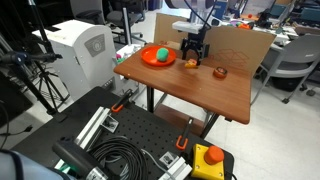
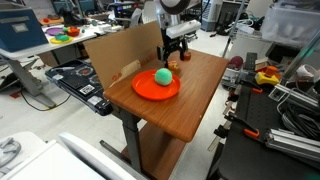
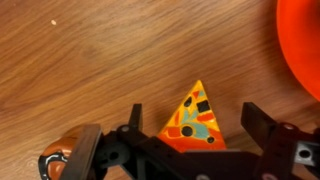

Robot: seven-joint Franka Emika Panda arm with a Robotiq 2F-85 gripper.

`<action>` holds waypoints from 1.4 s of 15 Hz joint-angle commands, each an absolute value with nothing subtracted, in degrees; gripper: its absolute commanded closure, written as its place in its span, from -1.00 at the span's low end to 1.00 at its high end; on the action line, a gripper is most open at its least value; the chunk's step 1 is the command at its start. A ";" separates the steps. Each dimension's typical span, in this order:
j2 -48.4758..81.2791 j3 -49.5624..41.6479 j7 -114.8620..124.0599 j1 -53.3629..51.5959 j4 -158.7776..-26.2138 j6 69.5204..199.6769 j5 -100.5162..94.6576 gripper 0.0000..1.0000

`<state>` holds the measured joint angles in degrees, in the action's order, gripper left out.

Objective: Move a piece of the pizza plush toy to the right

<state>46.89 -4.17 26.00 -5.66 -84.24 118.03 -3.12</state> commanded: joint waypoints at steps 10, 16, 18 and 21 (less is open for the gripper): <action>53.73 -5.71 28.60 -6.29 -72.26 110.65 -2.07 0.50; 42.29 -5.23 23.42 -6.42 -89.32 114.02 -3.60 0.50; 38.70 -5.62 21.92 -6.04 -94.78 114.21 -4.32 0.50; 32.48 -6.76 22.38 -4.81 -103.80 117.95 -4.61 0.50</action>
<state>40.51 -5.97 23.28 -6.03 -92.68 113.22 -3.90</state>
